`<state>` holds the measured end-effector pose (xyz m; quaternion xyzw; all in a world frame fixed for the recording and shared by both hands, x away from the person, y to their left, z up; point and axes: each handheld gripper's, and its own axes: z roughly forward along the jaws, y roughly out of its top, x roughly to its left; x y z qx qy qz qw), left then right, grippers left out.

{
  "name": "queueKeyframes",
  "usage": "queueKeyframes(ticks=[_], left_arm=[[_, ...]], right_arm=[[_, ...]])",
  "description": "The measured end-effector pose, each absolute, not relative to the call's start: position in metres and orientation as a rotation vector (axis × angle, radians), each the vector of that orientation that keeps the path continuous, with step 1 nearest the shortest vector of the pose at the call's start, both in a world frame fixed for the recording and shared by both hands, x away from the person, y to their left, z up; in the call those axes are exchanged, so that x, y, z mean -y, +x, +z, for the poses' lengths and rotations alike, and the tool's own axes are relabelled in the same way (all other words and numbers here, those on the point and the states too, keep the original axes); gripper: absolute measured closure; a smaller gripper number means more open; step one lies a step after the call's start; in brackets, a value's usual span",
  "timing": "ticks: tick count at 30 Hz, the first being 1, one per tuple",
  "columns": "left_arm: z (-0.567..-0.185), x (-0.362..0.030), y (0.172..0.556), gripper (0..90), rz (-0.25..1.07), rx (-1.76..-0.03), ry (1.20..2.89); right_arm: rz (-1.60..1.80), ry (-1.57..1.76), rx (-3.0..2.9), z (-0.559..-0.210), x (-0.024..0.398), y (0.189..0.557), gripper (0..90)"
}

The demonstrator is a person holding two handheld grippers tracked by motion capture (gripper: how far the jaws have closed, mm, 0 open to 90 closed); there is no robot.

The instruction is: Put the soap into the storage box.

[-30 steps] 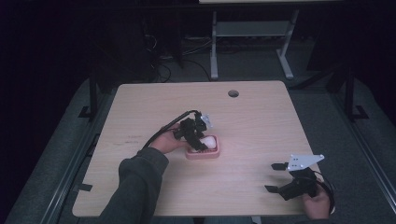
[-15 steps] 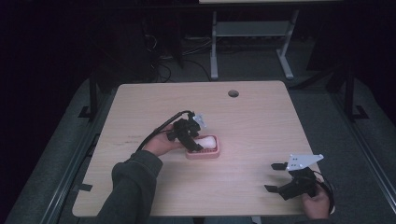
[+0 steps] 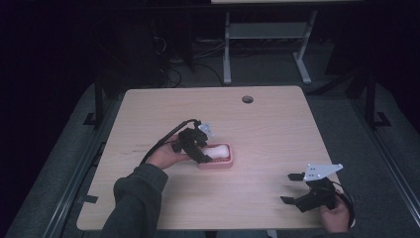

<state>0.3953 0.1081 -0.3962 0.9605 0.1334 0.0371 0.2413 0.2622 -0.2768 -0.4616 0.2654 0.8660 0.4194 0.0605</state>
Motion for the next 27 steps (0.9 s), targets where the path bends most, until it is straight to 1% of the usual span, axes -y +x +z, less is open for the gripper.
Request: queueKeyframes(ticks=[10, 27], left_arm=[[-0.395, -0.118, 0.388, 35.2, 0.109, -0.368, 2.616], [-0.398, -0.133, 0.361, 34.4, 0.136, -0.359, 2.623]], right_arm=[[1.266, 0.811, -2.612, -0.461, 0.278, 0.262, 14.1], [1.259, 0.807, -2.612, -0.461, 0.277, 0.262, 14.1]])
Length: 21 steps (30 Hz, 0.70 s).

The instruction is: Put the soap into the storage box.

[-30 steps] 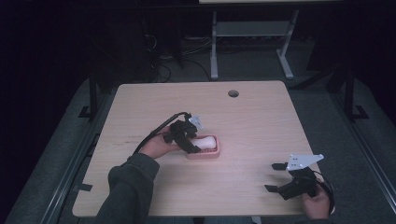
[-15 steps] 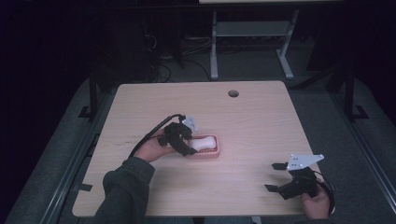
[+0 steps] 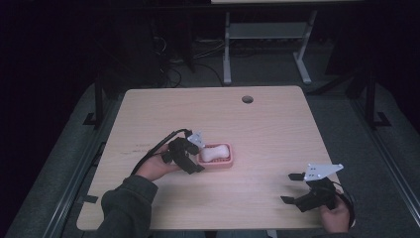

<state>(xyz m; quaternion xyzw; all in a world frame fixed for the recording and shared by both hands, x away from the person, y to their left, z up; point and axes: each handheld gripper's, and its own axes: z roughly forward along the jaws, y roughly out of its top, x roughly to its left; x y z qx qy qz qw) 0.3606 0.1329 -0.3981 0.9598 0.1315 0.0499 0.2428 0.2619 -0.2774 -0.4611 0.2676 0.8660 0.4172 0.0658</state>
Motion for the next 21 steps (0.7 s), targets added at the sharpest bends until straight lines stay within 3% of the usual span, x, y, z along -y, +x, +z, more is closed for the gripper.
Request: queueKeyframes(ticks=[15, 21], left_arm=[[-0.403, -0.155, 0.336, 33.0, 0.154, -0.363, 2.624], [-0.411, -0.174, 0.309, 32.6, 0.158, -0.372, 2.597]], right_arm=[[1.245, 0.809, -2.623, -0.462, 0.276, 0.262, 14.1], [1.236, 0.814, -2.628, -0.463, 0.276, 0.261, 14.1]])
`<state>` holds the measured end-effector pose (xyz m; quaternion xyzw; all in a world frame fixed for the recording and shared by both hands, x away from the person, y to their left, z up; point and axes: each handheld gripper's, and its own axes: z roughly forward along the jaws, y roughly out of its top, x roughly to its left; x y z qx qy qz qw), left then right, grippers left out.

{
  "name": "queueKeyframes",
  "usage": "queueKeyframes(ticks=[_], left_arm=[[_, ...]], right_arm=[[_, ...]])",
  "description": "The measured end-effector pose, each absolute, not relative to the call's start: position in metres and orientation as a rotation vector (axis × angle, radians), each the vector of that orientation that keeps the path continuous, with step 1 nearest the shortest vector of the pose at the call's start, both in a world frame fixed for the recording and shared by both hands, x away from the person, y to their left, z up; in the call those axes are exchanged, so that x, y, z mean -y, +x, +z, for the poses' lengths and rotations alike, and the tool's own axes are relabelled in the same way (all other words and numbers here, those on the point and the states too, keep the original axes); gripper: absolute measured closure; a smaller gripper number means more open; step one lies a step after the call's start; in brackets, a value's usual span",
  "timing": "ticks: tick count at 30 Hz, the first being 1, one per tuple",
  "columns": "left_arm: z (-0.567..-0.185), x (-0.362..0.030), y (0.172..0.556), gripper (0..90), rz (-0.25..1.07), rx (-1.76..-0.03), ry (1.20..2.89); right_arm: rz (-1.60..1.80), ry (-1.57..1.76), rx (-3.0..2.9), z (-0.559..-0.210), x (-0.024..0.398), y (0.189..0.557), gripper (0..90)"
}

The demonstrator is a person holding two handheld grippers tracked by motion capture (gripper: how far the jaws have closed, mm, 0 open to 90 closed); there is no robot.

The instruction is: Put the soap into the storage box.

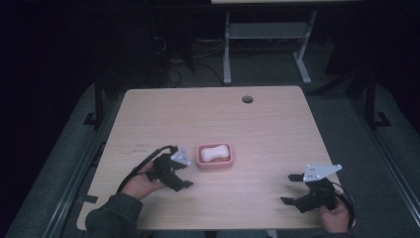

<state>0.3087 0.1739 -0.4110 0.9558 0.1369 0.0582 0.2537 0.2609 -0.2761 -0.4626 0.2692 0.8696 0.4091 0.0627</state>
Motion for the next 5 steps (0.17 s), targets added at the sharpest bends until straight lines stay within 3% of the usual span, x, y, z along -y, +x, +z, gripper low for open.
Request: queueKeyframes(ticks=[5], left_arm=[[-0.417, -0.194, 0.286, 31.5, 0.166, -0.384, 2.583]], right_arm=[[1.232, 0.817, -2.626, -0.463, 0.276, 0.26, 14.1]])
